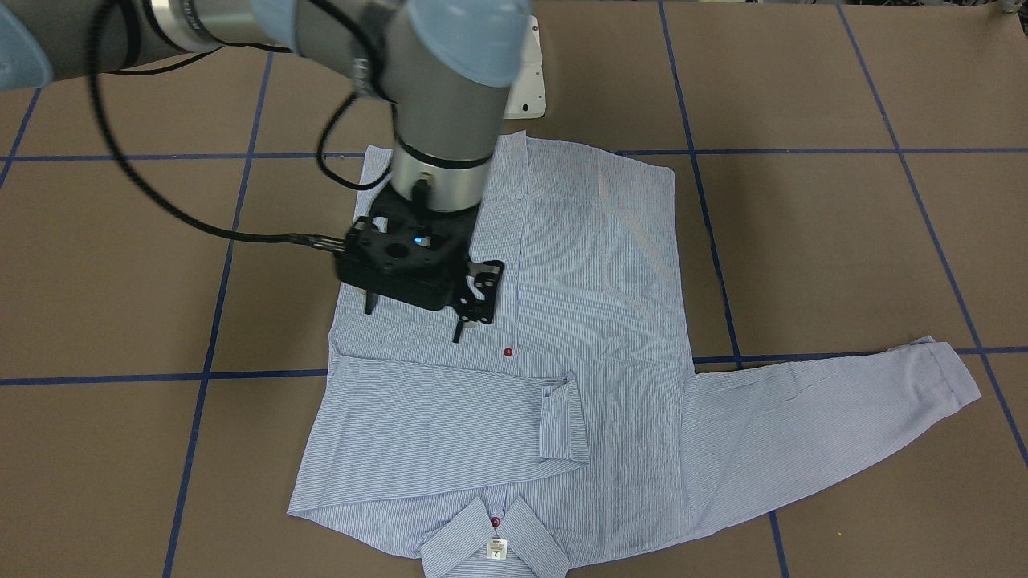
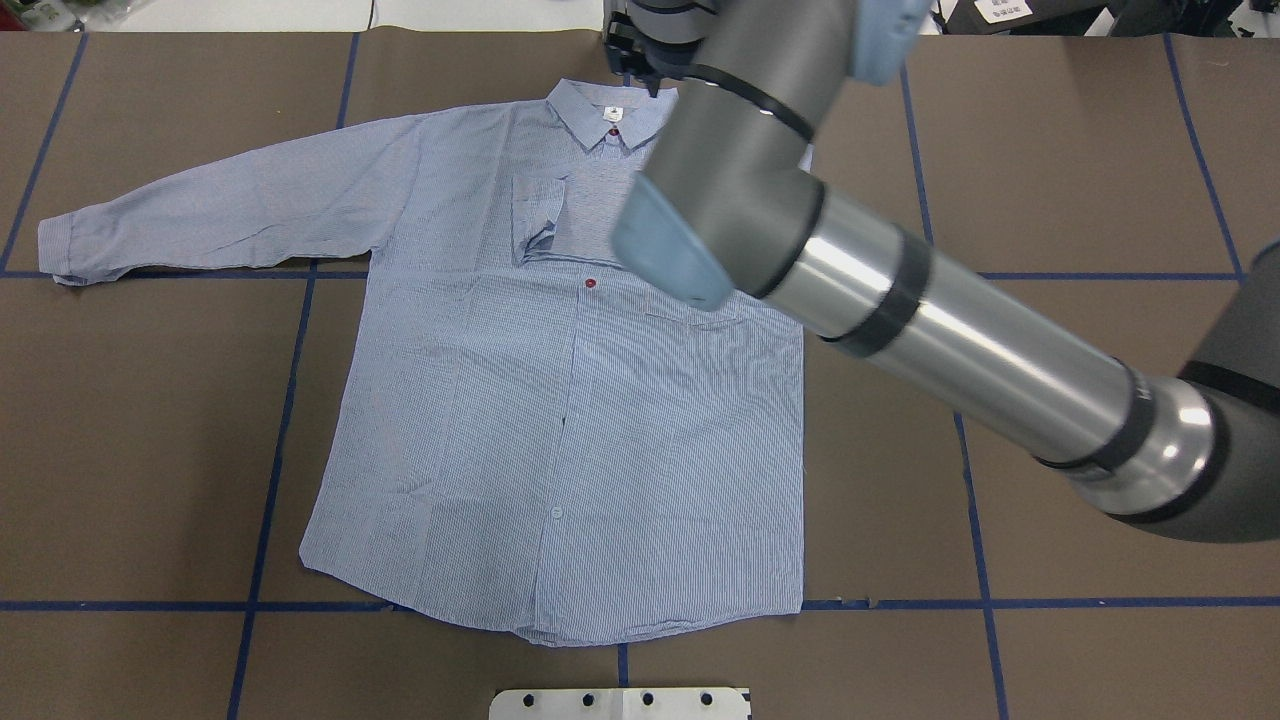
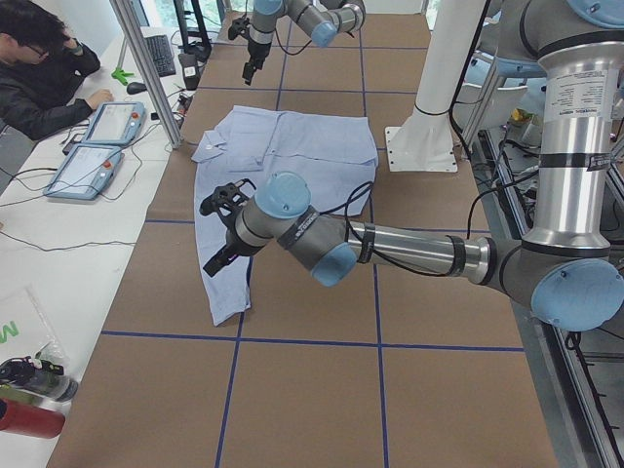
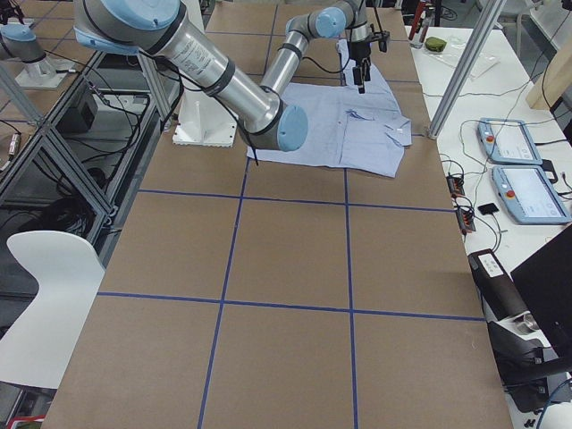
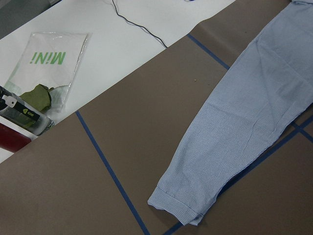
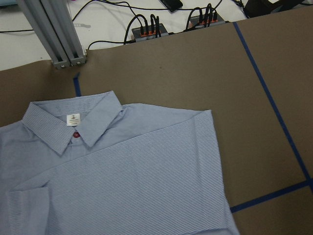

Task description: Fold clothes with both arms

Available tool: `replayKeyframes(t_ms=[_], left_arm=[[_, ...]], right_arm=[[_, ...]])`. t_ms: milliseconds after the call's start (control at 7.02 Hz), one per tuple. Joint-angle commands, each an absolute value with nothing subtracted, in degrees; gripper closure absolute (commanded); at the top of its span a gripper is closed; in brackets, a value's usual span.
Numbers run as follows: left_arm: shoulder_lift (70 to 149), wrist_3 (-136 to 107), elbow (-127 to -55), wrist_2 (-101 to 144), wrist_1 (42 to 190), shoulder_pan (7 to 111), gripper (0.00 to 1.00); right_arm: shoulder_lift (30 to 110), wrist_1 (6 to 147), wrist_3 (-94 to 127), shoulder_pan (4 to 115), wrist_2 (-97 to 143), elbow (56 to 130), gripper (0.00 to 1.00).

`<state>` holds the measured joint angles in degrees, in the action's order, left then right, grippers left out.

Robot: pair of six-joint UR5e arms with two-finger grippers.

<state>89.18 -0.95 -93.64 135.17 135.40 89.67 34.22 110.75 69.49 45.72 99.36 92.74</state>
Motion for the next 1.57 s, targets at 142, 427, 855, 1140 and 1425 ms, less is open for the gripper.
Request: replayKeyframes(t_ms=[142,427,855,1140,1425], left_arm=[[89.47,-15.89,-77.83,134.13,156.93,83.77,0.0],[89.56,-24.46,-75.94,123.91,161.51,77.39,0.0],[94.28,-42.67,-64.73,112.0,176.01,66.91,0.07],[95.71,-43.24,-60.75,110.39,178.33,65.04,0.17],[95.63,-43.24,-57.59,110.39,181.48,64.52,0.18]], right_arm=[[62.08,108.39,52.15,53.16,105.9,120.81,0.0],[65.3,103.02,50.63,54.84,109.23,120.94,0.0],[65.39,102.83,51.42,54.76,108.72,120.94,0.0],[65.39,102.83,51.5,54.76,108.63,121.02,0.0],[65.3,102.83,51.5,54.76,108.63,121.11,0.0]])
